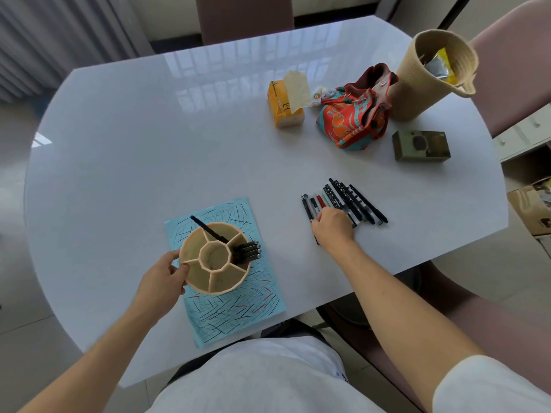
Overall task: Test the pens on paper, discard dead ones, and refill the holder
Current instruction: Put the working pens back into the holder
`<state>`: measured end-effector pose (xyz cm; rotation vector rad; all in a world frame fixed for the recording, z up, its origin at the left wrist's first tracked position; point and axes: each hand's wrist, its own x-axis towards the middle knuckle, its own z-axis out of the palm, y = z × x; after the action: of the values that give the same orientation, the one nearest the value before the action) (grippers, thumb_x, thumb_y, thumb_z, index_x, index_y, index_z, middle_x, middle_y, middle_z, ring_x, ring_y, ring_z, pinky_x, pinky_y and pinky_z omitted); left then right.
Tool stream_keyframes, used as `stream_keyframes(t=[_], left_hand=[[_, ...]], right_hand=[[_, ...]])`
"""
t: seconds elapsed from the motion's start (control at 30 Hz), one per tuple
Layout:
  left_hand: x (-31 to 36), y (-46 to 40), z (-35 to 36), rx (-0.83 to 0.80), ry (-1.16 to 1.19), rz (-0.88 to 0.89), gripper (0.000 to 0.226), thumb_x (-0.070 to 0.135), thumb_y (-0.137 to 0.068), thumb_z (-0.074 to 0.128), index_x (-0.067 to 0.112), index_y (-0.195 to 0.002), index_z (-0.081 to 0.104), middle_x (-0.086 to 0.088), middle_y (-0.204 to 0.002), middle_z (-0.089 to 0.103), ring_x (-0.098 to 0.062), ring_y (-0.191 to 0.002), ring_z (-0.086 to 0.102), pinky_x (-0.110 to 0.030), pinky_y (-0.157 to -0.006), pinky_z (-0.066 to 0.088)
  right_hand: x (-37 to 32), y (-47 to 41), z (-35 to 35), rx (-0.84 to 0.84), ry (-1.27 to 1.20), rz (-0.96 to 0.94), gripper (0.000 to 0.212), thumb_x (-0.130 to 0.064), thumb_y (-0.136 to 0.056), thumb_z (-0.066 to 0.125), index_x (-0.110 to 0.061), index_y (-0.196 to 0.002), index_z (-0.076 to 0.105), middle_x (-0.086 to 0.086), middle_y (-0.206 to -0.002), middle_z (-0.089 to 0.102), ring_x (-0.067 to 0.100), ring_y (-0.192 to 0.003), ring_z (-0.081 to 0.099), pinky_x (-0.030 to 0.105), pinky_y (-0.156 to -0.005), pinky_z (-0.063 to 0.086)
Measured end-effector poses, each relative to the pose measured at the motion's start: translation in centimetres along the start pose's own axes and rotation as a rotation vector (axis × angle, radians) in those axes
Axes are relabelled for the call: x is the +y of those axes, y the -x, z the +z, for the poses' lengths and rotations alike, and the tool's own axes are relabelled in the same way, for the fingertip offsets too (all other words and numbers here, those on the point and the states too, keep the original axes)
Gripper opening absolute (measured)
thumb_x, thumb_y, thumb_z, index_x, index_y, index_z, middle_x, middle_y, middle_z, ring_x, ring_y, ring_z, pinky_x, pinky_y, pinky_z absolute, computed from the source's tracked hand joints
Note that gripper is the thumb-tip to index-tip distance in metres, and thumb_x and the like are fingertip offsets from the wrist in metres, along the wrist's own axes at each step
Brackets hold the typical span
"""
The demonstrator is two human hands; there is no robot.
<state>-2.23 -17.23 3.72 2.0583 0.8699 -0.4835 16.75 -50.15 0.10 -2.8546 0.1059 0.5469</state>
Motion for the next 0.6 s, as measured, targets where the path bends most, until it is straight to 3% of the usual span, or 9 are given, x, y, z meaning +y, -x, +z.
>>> stream_keyframes(t=[0.23,0.33,0.5,0.6], left_hand=[[-0.2,1.3,0.5,-0.022,0.045,-0.018,0.027,0.034,-0.101,0.052,0.027,-0.127,0.054,0.000,-0.080,0.072,-0.019,-0.070,0.070,-0.031,-0.061,0.050],[-0.3,1.9,0.6,-0.041,0.052,-0.026,0.029,0.036,-0.100,0.055,0.029,-0.128,0.052,0.001,-0.079,0.073,-0.017,-0.069,0.070,-0.030,-0.060,0.050],[0.1,2.5,0.0,-0.046,0.074,-0.020,0.038,0.041,-0.097,0.058,0.031,-0.133,0.050,0.001,-0.082,0.073,-0.013,-0.068,0.069,-0.025,-0.057,0.048],[0.5,2.6,-0.4,-0.041,0.089,-0.005,0.042,0.043,-0.095,0.061,0.030,-0.133,0.049,-0.001,-0.084,0.072,-0.012,-0.068,0.068,-0.024,-0.056,0.047]], right_hand=[[-1.2,-0.2,-0.4,-0.091,-0.022,0.058,0.024,-0.023,-0.093,0.065,-0.003,-0.106,0.068,0.016,-0.107,0.072,0.033,-0.098,0.070,0.036,-0.074,0.059],[-1.7,-0.3,-0.4,-0.140,-0.070,0.089,0.025,-0.021,-0.086,0.067,0.000,-0.100,0.067,0.015,-0.101,0.071,0.032,-0.089,0.068,0.031,-0.065,0.052],[-2.0,-0.5,0.0,-0.167,-0.115,0.119,0.033,-0.024,-0.080,0.068,0.001,-0.102,0.065,0.015,-0.099,0.069,0.032,-0.091,0.067,0.030,-0.066,0.052],[-2.2,0.2,-0.1,-0.125,-0.149,0.097,0.020,-0.023,-0.078,0.066,-0.004,-0.086,0.063,0.011,-0.083,0.064,0.029,-0.077,0.064,0.032,-0.068,0.058]])
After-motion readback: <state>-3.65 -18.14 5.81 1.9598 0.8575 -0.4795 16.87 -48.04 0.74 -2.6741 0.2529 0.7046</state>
